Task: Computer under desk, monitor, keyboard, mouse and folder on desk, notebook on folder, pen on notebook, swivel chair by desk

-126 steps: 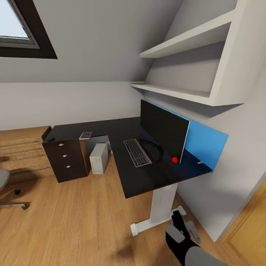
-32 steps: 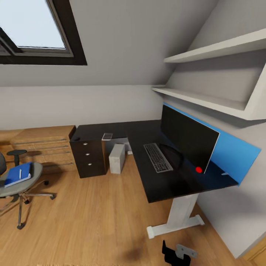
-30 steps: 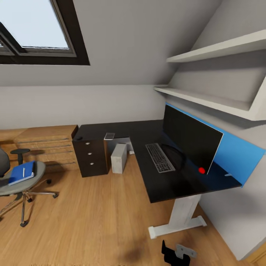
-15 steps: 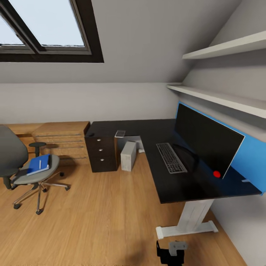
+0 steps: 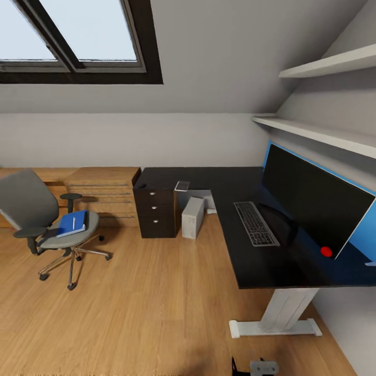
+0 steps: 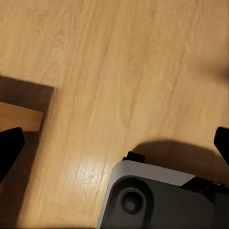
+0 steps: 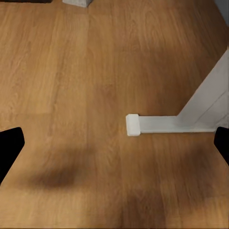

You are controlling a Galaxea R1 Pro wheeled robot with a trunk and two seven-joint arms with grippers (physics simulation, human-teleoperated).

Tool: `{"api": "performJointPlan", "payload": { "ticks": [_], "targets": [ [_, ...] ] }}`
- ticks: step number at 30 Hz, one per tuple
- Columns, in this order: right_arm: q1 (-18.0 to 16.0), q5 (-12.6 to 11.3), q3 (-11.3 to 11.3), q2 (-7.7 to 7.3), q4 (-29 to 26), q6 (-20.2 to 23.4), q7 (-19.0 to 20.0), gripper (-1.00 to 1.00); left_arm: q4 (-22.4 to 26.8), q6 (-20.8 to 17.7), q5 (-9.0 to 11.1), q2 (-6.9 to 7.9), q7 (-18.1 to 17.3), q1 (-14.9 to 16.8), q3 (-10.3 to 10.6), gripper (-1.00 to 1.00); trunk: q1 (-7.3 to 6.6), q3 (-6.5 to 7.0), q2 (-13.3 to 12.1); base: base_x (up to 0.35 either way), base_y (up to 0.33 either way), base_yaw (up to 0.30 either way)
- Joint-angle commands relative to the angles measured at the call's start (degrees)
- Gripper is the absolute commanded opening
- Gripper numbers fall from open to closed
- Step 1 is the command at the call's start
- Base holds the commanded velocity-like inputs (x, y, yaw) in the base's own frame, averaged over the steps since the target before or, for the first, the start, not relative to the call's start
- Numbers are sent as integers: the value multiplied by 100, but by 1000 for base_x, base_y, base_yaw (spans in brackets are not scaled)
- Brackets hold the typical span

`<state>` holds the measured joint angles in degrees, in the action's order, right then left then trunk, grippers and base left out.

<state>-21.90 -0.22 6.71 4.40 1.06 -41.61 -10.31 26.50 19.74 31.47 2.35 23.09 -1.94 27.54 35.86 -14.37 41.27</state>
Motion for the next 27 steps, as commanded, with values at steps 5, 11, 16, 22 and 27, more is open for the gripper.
{"api": "performJointPlan", "payload": {
  "ticks": [5, 11, 16, 22, 27],
  "targets": [
    [66, 20, 56, -29, 13, -253, -46, 100, 12, 27, 44, 22, 46, 1, 49, 100, 2, -44, 7, 0, 0, 178],
    [79, 30, 55, -56, 9, -292, -19, 100, 13, 29, 44, 29, 47, 1, 49, 100, 2, -69, 7, 0, 0, 106],
    [80, 37, 65, -153, 8, -303, 15, 100, 13, 29, 44, 25, 45, 1, 49, 100, 2, -70, 7, 10, 24, 8],
    [80, 39, 69, -167, 8, -295, 20, 100, 13, 29, 44, 29, 38, 1, 49, 100, 2, -71, 7, 134, 252, 0],
    [82, 48, 67, -168, 10, -293, 20, 100, 13, 29, 44, 29, 38, 1, 49, 100, 2, -71, 7, 224, 279, 0]
  ]
}}
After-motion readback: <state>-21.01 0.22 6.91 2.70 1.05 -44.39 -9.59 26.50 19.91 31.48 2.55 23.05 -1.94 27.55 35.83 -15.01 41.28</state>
